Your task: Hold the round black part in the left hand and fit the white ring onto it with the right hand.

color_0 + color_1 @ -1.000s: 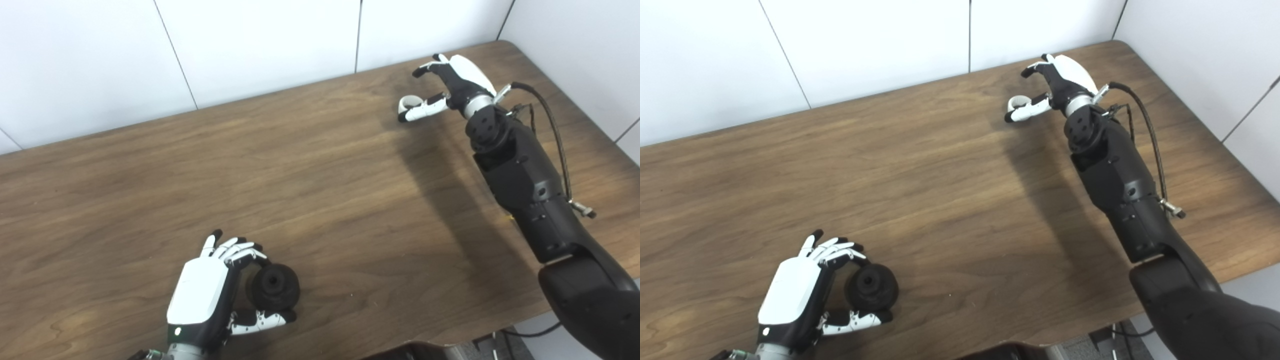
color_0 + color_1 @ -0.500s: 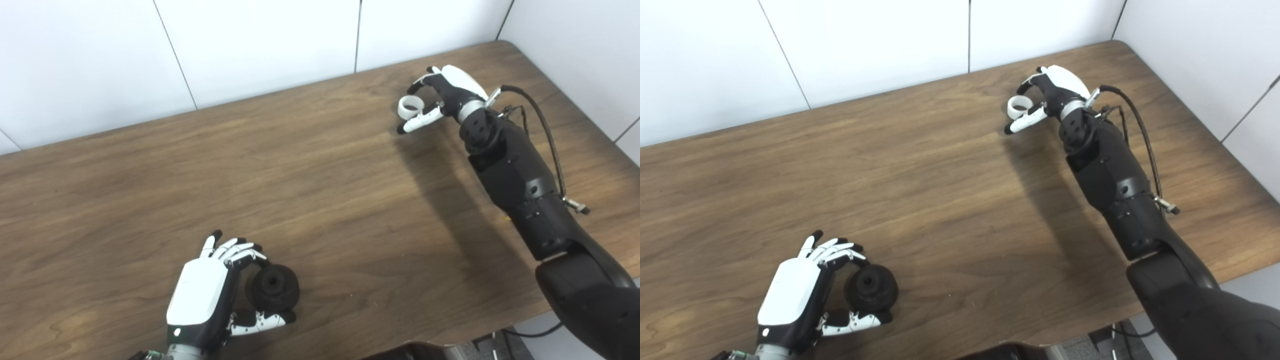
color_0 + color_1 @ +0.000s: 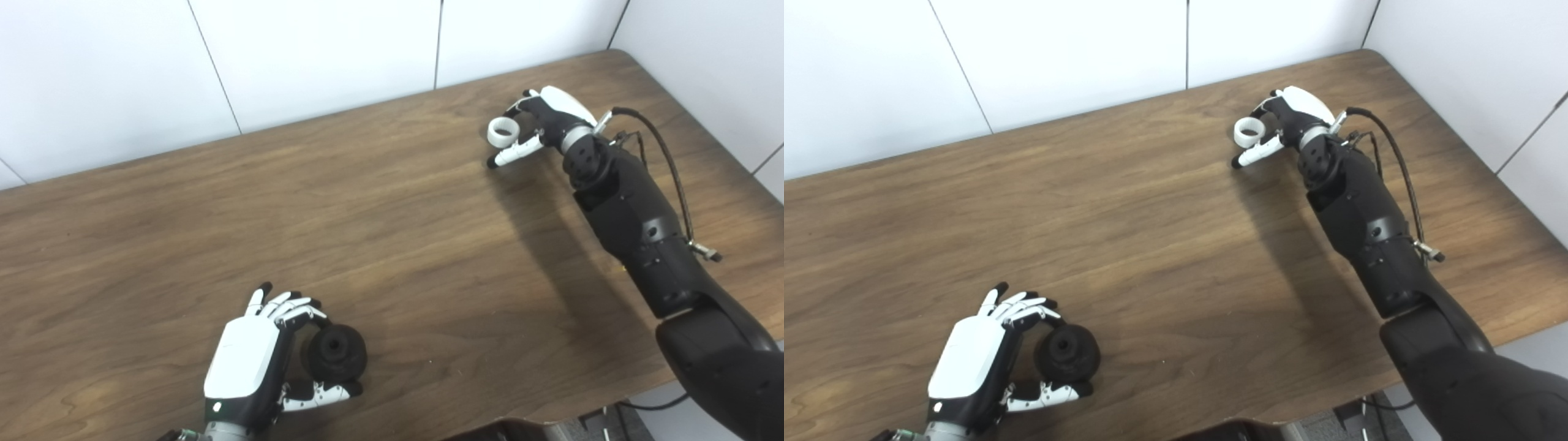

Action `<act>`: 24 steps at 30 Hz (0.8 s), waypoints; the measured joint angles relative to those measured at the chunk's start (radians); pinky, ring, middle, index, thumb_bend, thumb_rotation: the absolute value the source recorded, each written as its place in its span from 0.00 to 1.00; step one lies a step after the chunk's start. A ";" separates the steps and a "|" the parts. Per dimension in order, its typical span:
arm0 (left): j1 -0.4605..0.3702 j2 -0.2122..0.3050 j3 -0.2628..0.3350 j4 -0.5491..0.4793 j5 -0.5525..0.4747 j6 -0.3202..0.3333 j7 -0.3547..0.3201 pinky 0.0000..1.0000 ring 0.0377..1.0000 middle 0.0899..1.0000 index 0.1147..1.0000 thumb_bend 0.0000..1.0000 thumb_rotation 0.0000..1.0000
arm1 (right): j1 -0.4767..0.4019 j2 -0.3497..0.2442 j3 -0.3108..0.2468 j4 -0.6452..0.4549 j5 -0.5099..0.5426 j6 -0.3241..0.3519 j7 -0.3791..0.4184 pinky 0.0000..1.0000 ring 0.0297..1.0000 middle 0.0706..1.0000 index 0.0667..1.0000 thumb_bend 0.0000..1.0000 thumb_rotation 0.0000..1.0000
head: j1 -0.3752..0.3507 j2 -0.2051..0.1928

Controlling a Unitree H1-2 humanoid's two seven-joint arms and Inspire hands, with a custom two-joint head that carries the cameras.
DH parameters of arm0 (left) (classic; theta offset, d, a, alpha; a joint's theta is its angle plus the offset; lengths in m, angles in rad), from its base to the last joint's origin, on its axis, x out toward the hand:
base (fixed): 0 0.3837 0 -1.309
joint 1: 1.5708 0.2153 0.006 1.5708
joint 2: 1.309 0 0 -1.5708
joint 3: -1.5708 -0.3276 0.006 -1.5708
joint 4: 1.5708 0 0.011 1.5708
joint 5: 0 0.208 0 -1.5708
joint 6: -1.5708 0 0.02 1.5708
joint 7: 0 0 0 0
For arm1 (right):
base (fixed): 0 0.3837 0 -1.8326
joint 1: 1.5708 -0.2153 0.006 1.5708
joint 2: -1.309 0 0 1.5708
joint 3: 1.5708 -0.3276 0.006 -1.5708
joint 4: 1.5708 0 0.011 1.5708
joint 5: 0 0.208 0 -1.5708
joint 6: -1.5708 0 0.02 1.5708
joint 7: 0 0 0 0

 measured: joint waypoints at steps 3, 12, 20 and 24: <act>0.000 0.000 0.000 0.000 0.000 0.000 0.000 1.00 0.86 0.75 0.42 0.52 0.05 | 0.000 -0.001 0.000 0.000 -0.005 0.000 0.003 0.98 1.00 0.98 0.69 0.74 0.27 | 0.000 0.000; 0.001 0.000 0.001 -0.002 0.001 0.000 -0.001 1.00 0.86 0.74 0.42 0.52 0.05 | 0.000 -0.003 0.000 0.000 -0.014 0.000 0.005 0.96 1.00 0.97 0.69 0.73 0.26 | -0.002 0.002; 0.002 -0.001 0.001 -0.002 0.003 0.000 0.004 1.00 0.85 0.74 0.42 0.52 0.05 | -0.002 -0.003 0.000 0.002 -0.017 0.000 0.004 0.97 0.99 0.96 0.68 0.72 0.26 | -0.002 0.003; 0.002 -0.001 0.001 -0.002 0.003 0.000 0.004 1.00 0.85 0.74 0.42 0.52 0.05 | -0.005 -0.003 0.000 0.006 -0.020 0.000 0.004 0.96 0.99 0.95 0.68 0.72 0.26 | -0.002 0.003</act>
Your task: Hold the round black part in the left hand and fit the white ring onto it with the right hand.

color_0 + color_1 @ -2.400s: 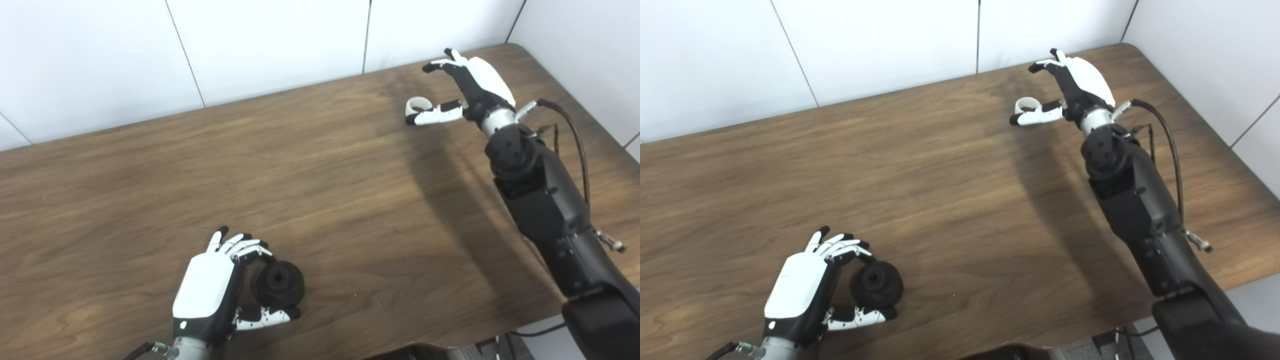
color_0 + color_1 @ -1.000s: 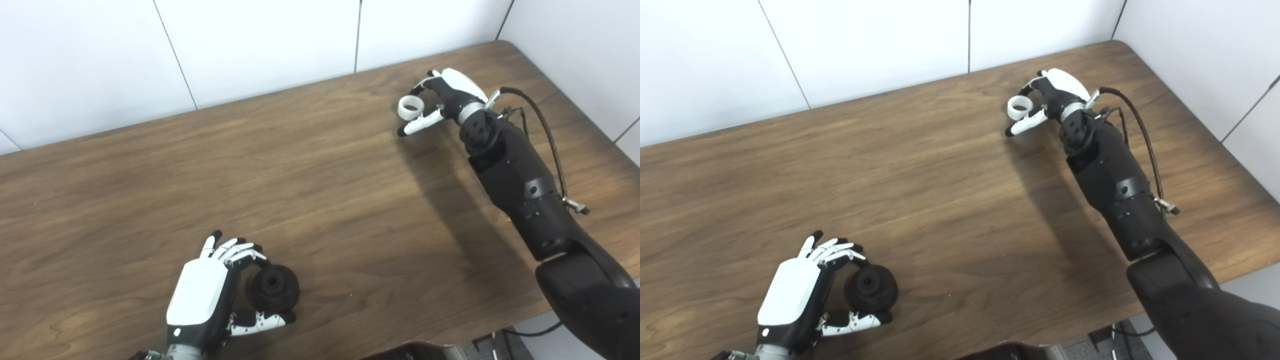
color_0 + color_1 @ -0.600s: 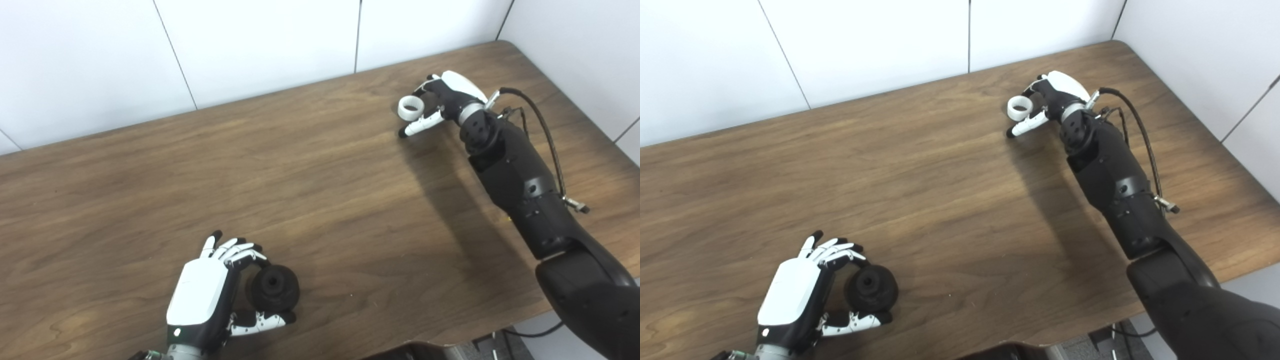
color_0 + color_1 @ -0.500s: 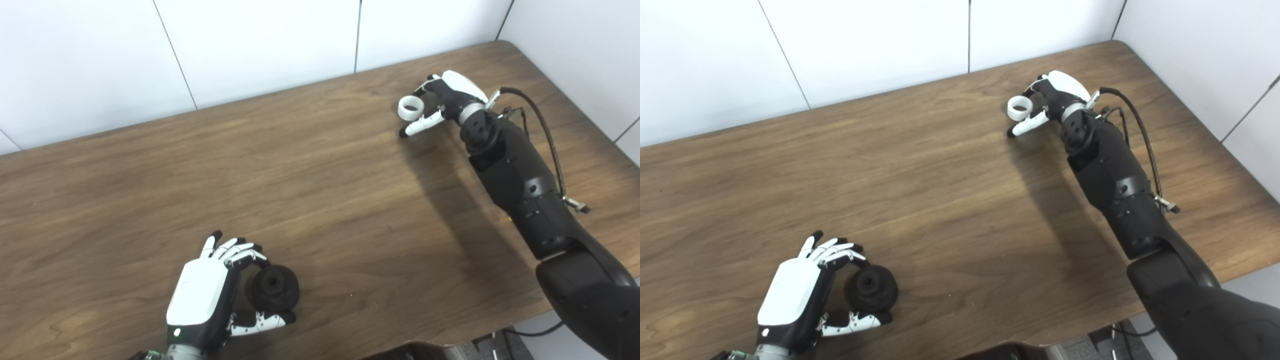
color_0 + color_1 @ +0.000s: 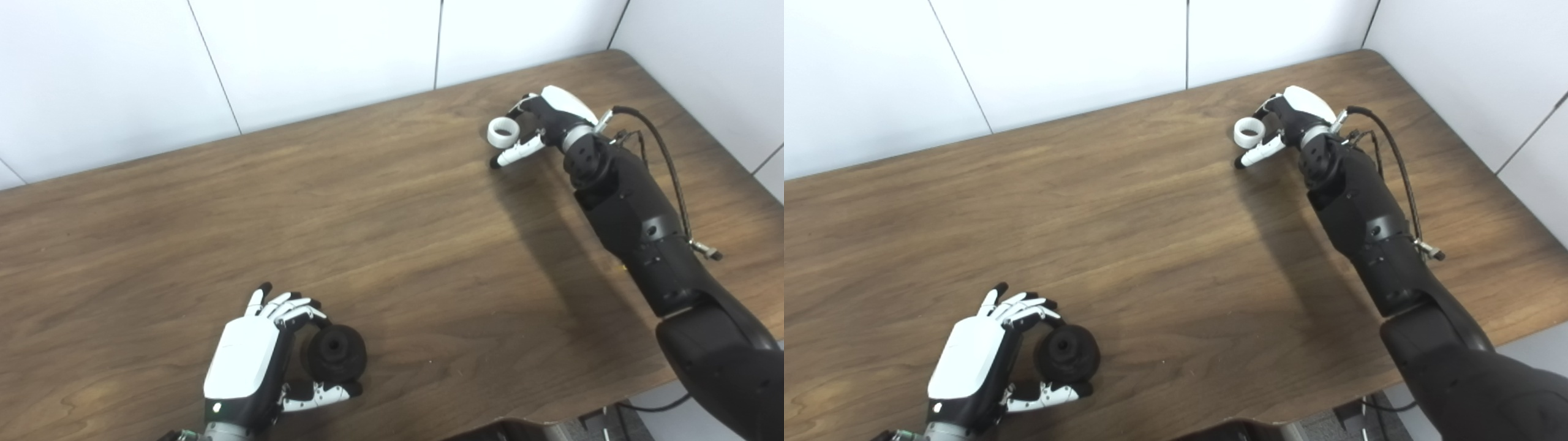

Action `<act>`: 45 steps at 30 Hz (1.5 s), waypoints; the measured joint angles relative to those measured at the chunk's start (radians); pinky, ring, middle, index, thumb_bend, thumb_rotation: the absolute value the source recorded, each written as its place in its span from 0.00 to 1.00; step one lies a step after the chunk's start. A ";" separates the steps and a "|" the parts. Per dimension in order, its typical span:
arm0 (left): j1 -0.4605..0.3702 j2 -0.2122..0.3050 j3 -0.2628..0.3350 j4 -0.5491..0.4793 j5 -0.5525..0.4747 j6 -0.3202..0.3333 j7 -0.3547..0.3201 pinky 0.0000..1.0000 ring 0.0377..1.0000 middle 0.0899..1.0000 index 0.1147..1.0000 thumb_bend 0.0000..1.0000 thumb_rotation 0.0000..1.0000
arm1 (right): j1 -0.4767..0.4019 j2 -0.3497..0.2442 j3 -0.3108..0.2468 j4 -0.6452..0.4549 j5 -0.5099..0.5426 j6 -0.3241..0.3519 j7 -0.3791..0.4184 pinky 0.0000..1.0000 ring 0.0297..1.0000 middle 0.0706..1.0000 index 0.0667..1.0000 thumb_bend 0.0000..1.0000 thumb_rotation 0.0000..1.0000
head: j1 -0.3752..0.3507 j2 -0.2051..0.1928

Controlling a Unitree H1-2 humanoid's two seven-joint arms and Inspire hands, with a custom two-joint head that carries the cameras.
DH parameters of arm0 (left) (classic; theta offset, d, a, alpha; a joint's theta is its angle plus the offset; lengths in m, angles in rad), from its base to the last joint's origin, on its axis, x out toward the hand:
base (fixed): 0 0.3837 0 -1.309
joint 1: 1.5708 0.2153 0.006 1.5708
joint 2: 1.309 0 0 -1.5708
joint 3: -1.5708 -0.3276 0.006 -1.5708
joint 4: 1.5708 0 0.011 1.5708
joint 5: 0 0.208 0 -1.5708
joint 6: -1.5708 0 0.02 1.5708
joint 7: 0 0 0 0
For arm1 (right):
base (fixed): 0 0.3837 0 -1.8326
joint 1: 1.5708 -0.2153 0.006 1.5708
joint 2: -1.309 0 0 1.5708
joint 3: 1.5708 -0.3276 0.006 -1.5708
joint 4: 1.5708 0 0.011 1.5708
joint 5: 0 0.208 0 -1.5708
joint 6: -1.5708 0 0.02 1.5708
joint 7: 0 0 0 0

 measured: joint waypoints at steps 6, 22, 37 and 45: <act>0.001 0.000 0.000 0.000 0.001 -0.002 0.004 1.00 0.85 0.74 0.42 0.52 0.05 | -0.004 0.000 0.000 0.004 -0.001 0.000 0.000 0.94 0.99 0.95 0.68 0.72 0.26 | 0.005 0.003; 0.002 0.000 0.000 -0.004 0.003 0.001 -0.002 1.00 0.85 0.74 0.42 0.52 0.05 | -0.010 0.000 0.012 0.010 -0.006 0.000 0.000 0.95 0.98 0.95 0.67 0.71 0.28 | 0.008 0.005; 0.003 -0.002 0.000 -0.004 0.005 0.002 -0.003 1.00 0.85 0.74 0.42 0.52 0.05 | -0.029 0.000 0.023 0.023 0.018 -0.001 -0.005 0.96 0.96 0.87 0.45 0.52 0.14 | 0.008 0.005; 0.003 -0.004 -0.001 -0.004 0.007 0.002 -0.004 1.00 0.86 0.74 0.42 0.52 0.05 | -0.029 -0.002 0.037 0.026 0.030 -0.004 -0.051 0.91 0.92 0.82 0.45 0.52 0.13 | 0.009 0.003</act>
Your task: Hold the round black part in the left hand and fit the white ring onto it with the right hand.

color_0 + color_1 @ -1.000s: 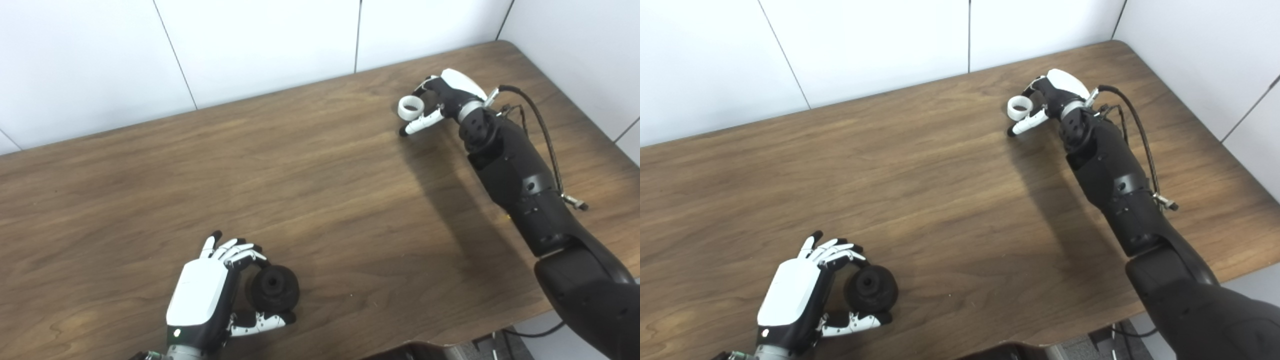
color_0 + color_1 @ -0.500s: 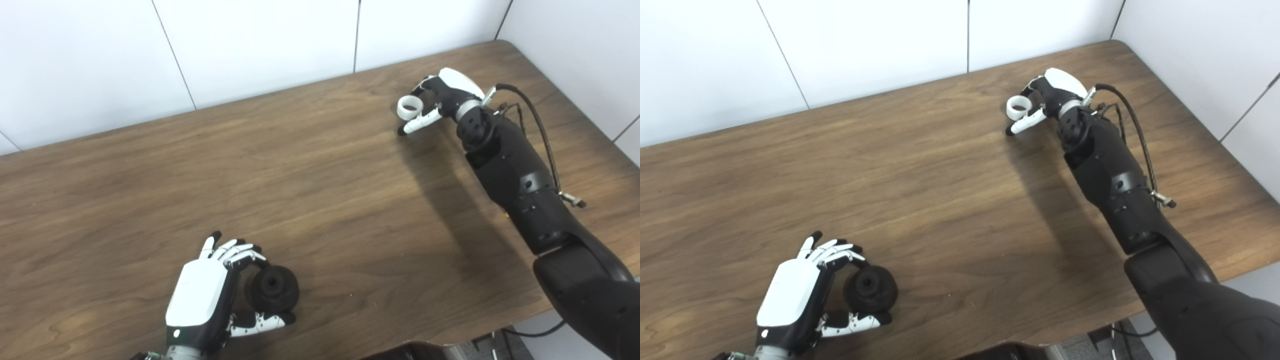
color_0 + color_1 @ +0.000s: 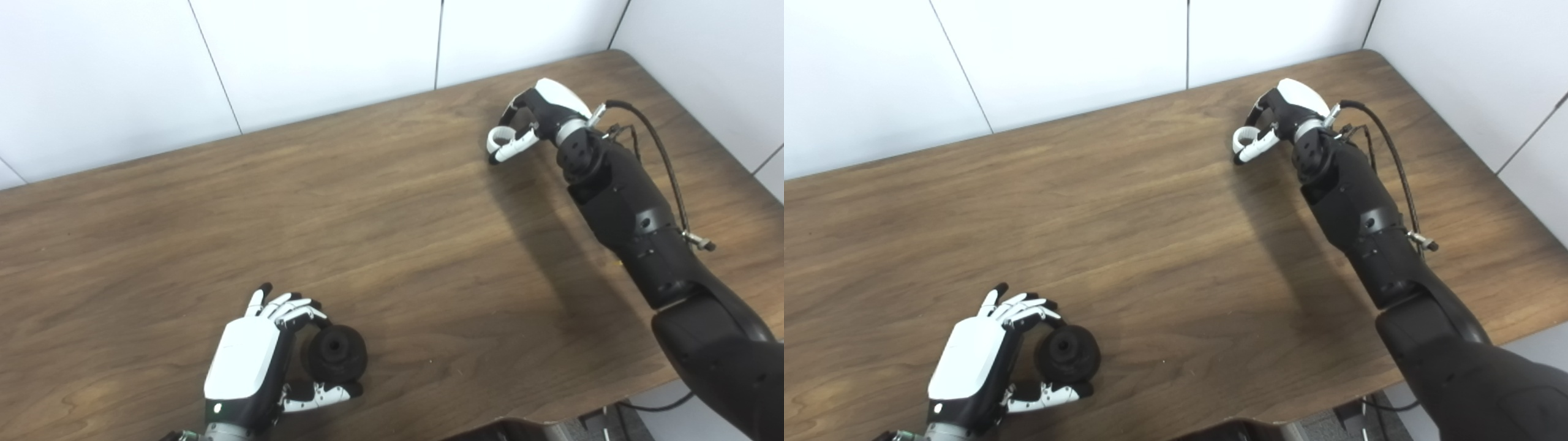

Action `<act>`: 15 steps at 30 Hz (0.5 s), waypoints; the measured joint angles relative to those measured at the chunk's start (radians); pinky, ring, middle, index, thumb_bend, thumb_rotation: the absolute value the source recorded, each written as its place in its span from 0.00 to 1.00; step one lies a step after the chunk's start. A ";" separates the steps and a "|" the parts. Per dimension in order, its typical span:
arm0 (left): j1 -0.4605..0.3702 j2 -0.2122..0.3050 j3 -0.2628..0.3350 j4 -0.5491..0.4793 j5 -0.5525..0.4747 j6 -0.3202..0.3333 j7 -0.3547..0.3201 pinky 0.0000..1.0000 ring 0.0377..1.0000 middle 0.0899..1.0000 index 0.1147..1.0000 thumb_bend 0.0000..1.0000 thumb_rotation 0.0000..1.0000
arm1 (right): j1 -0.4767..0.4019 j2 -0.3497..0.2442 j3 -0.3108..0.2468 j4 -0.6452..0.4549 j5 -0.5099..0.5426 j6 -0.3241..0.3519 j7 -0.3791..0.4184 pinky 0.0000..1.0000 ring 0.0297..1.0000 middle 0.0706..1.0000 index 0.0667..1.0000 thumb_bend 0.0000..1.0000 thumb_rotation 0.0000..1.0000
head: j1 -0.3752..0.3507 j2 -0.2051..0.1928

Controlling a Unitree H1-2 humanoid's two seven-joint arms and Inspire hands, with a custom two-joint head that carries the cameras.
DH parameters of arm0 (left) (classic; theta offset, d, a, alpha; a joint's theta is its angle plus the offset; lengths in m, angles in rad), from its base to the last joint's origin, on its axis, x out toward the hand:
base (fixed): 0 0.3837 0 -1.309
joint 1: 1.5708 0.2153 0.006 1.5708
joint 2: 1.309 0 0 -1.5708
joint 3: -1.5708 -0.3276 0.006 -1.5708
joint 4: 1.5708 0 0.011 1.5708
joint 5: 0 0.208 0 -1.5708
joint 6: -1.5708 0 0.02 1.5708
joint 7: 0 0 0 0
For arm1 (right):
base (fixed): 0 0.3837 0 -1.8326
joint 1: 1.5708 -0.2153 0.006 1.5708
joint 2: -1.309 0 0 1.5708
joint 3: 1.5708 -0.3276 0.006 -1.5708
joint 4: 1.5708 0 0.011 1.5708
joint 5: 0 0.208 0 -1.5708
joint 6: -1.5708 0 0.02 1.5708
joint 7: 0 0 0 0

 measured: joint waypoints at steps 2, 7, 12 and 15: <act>0.000 -0.002 0.000 0.000 0.000 0.001 -0.001 1.00 0.86 0.74 0.42 0.52 0.05 | 0.000 -0.003 0.006 0.000 0.001 0.000 -0.002 0.90 0.91 0.81 0.45 0.52 0.13 | 0.000 0.000; 0.000 -0.005 0.001 0.000 0.000 0.002 -0.001 1.00 0.85 0.74 0.42 0.52 0.05 | 0.000 -0.009 0.012 -0.001 0.010 0.000 -0.004 0.90 0.91 0.81 0.45 0.52 0.13 | 0.000 0.000; 0.000 -0.005 0.001 0.000 0.000 0.002 -0.001 1.00 0.86 0.74 0.42 0.52 0.05 | 0.003 -0.012 0.012 -0.001 0.023 0.000 -0.007 0.91 0.91 0.81 0.45 0.52 0.13 | 0.003 0.000; 0.000 -0.006 0.000 0.000 0.001 0.002 -0.002 1.00 0.86 0.74 0.42 0.52 0.05 | 0.006 -0.018 0.020 -0.008 0.025 0.000 -0.007 0.90 0.92 0.82 0.45 0.52 0.13 | 0.006 0.003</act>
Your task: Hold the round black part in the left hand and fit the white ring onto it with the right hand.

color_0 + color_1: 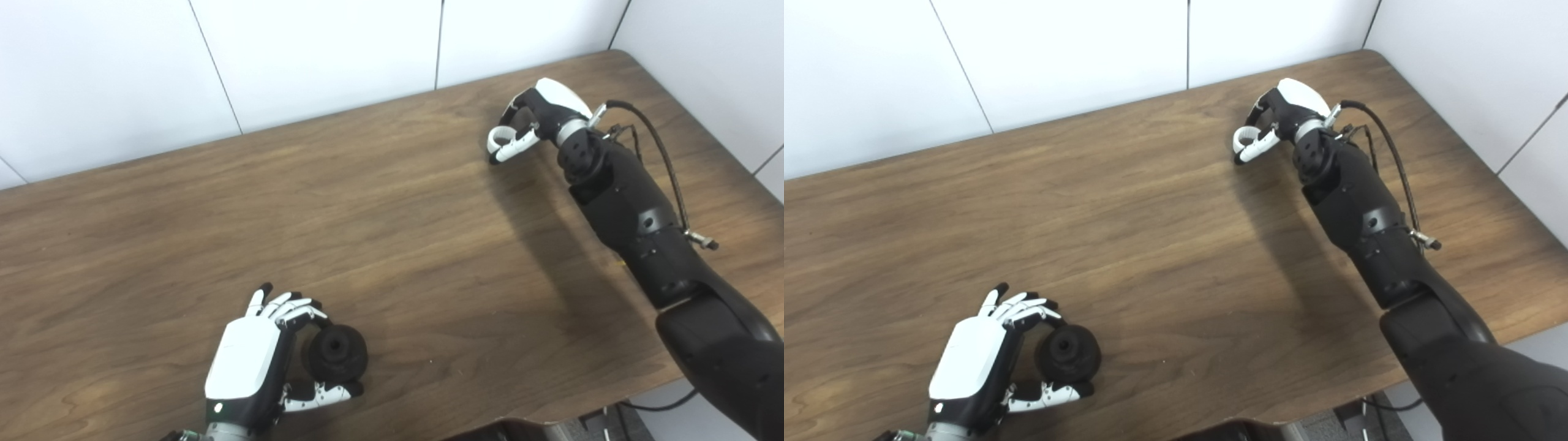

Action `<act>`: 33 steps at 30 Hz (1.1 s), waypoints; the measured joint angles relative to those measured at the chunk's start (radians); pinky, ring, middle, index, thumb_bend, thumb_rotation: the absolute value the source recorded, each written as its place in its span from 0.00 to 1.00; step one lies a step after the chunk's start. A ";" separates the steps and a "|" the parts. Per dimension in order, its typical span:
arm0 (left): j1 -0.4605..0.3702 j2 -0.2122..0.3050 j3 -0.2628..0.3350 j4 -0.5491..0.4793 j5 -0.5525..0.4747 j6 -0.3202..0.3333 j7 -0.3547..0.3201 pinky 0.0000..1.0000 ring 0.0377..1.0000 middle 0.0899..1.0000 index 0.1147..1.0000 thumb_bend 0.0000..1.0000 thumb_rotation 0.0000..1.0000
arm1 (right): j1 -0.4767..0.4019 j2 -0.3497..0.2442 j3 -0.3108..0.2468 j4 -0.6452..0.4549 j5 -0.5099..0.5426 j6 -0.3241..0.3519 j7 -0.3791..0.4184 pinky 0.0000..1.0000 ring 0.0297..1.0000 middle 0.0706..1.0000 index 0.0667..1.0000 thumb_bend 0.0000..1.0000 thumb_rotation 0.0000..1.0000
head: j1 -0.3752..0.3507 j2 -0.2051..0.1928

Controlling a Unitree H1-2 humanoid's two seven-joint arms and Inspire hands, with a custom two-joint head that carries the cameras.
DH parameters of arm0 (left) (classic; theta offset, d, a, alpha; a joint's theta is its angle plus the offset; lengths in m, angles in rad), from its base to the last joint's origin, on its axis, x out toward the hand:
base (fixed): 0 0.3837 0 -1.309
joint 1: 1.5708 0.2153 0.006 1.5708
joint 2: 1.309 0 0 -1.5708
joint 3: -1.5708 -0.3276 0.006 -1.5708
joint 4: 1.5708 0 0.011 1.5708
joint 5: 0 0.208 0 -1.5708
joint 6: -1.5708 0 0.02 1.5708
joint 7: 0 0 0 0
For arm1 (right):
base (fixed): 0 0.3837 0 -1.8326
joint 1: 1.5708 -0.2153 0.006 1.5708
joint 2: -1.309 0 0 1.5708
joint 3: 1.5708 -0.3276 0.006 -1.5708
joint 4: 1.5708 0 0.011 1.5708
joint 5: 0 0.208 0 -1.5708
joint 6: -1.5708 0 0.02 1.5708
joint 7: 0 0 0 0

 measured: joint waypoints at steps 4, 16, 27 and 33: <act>0.000 0.000 -0.001 0.000 0.003 0.000 0.001 1.00 0.85 0.74 0.42 0.52 0.05 | 0.023 -0.021 0.026 -0.061 0.000 -0.005 0.007 0.94 0.93 0.82 0.45 0.52 0.13 | 0.005 0.002; 0.000 -0.010 -0.007 0.000 0.018 0.002 0.004 1.00 0.86 0.74 0.42 0.52 0.05 | 0.034 -0.053 0.116 -0.313 -0.021 -0.016 0.134 1.00 0.93 0.82 0.45 0.52 0.14 | 0.052 0.006; -0.002 -0.038 -0.031 0.000 0.065 0.029 -0.002 1.00 0.86 0.75 0.42 0.52 0.05 | 0.052 -0.014 0.182 -0.585 -0.094 0.003 0.338 1.00 0.93 0.81 0.45 0.52 0.14 | 0.158 0.029; -0.006 -0.064 -0.048 0.003 0.097 0.051 -0.006 1.00 0.86 0.75 0.42 0.52 0.05 | 0.076 -0.011 0.191 -0.683 -0.098 0.002 0.426 1.00 0.92 0.82 0.45 0.52 0.14 | 0.232 0.048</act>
